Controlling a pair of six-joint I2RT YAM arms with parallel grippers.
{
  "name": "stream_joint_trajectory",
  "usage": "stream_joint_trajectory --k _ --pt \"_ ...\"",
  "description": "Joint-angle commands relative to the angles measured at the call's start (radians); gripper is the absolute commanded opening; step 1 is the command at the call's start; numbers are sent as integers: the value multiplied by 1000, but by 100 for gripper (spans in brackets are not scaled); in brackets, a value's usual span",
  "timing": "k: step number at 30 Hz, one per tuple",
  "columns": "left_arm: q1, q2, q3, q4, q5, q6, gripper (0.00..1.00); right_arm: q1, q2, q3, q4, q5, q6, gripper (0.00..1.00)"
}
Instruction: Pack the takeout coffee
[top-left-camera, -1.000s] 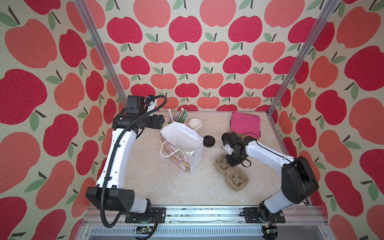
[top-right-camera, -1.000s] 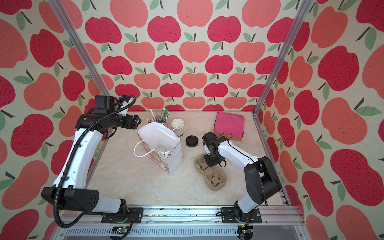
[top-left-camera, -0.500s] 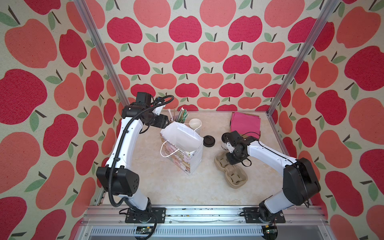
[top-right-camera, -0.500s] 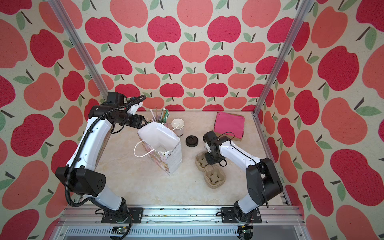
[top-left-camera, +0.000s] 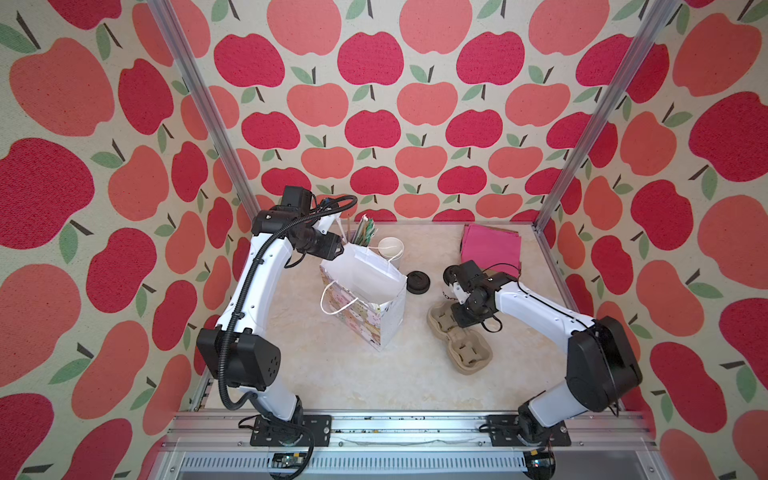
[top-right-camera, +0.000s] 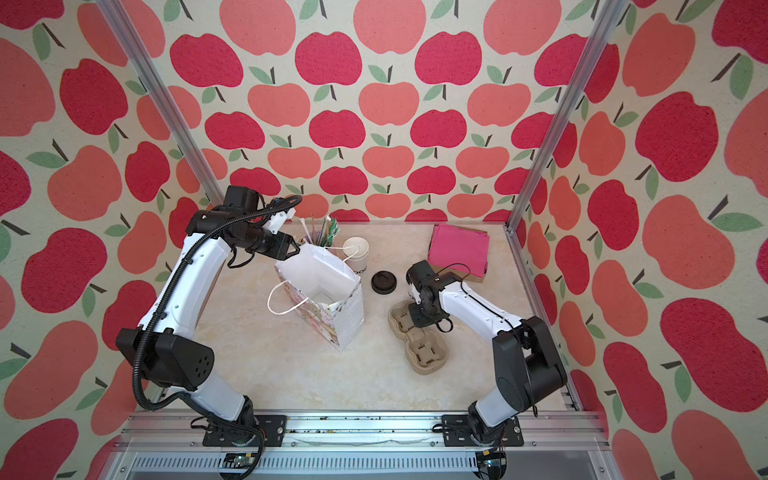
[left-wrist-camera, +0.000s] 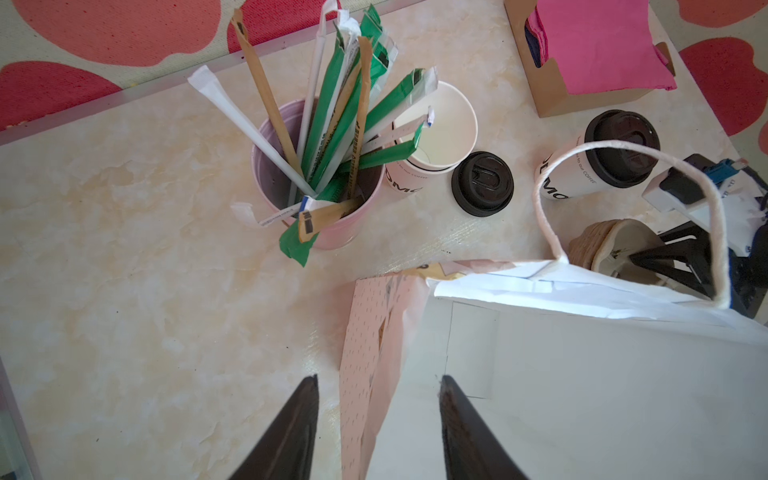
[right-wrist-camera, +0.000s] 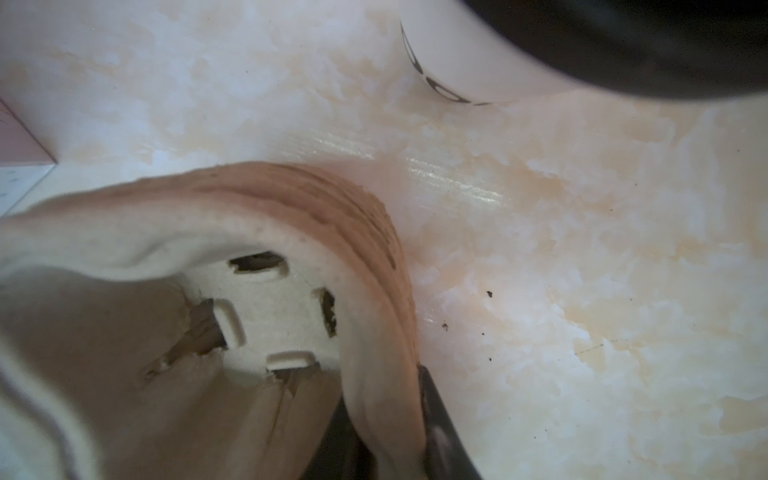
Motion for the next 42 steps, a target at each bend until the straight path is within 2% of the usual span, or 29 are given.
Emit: stream_joint_trajectory --k 1,15,19,28,37,42 --pt "-7 26 -9 1 -22 15 45 -4 -32 2 24 -18 29 20" --pt "-22 42 -43 32 39 38 10 -6 -45 -2 26 -49 14 29" --pt "-38 24 -57 23 53 53 1 -5 -61 5 22 -45 -4 34" --pt "-65 -61 -143 5 151 93 0 -5 -131 57 -48 55 -71 48" --pt "-77 -125 -228 39 279 87 0 59 -278 57 -95 36 -107 55" --pt "-84 -124 -232 38 316 95 0 117 -288 29 -94 46 -110 56"
